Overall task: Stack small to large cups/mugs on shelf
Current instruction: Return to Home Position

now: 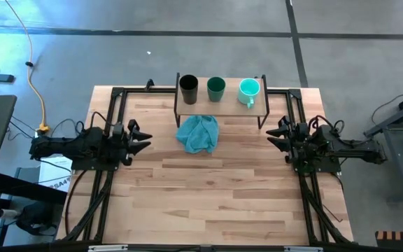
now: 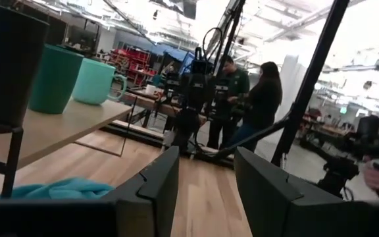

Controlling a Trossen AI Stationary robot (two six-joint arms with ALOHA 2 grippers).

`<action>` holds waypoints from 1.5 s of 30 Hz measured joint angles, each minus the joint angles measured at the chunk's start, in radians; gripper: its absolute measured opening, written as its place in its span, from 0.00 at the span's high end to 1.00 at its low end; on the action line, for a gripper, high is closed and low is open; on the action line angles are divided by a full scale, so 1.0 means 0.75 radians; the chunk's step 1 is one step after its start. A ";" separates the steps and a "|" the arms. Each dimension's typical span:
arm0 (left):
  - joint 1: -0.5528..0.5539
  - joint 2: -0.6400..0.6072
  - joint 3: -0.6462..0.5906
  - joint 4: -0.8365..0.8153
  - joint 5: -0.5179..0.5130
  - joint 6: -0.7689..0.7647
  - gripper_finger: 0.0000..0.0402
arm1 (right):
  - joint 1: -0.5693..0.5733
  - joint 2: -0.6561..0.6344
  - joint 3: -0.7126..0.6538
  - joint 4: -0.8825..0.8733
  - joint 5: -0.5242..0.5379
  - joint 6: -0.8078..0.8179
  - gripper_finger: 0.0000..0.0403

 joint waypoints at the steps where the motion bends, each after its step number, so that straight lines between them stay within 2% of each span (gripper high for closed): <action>1: 0.000 0.000 0.000 -0.007 0.003 0.016 0.66 | 0.000 0.000 0.000 0.000 0.000 0.000 0.72; 14: 0.000 0.000 0.000 -0.193 0.010 0.094 0.66 | 0.000 0.000 0.000 -0.024 0.000 0.001 0.72; 25: 0.000 -0.001 0.000 -0.191 0.025 0.063 0.66 | 0.000 0.001 0.000 -0.143 -0.004 0.031 0.72; 33: 0.000 -0.001 0.000 -0.191 0.025 0.062 0.66 | 0.000 0.001 0.000 -0.194 -0.140 -0.056 0.72; 45: 0.000 -0.001 0.000 -0.191 0.025 0.060 0.66 | 0.001 0.001 0.000 -0.259 -0.161 -0.035 0.72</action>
